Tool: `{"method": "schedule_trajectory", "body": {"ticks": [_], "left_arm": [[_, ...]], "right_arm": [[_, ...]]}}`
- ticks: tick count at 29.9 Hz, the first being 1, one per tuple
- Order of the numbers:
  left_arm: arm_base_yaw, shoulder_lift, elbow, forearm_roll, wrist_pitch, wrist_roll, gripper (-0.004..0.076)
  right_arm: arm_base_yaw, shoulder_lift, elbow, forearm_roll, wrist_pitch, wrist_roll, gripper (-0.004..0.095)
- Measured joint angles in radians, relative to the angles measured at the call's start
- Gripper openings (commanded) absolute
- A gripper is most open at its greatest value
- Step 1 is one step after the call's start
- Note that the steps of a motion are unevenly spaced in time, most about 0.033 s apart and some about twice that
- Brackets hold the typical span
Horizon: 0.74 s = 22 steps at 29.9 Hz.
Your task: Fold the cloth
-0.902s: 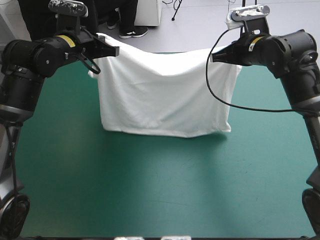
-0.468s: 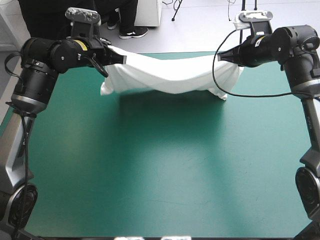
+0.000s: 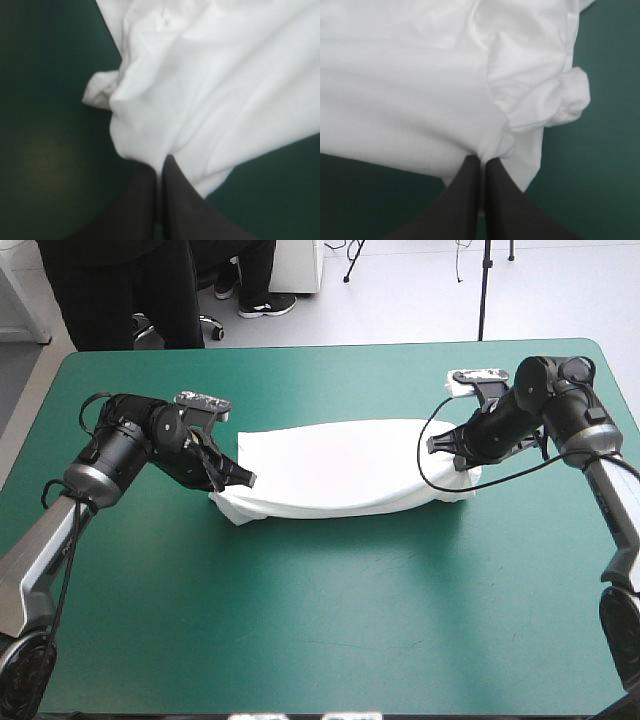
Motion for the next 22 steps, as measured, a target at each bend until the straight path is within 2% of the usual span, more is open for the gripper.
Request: {"method": "schedule_trajectory", "body": {"ticks": [8, 22], "left_arm": [[-0.001, -0.078, 0.155, -0.099, 0.003, 0.035, -0.0009], [-0.042, -0.244, 0.402, -0.108, 0.018, 0.015, -0.0009]], "right_arm": [[0.006, -0.122, 0.22, 0.005, -0.006, -0.004, -0.0017], [0.138, -0.262, 0.51, 0.004, -0.018, 0.011, -0.0017]]}}
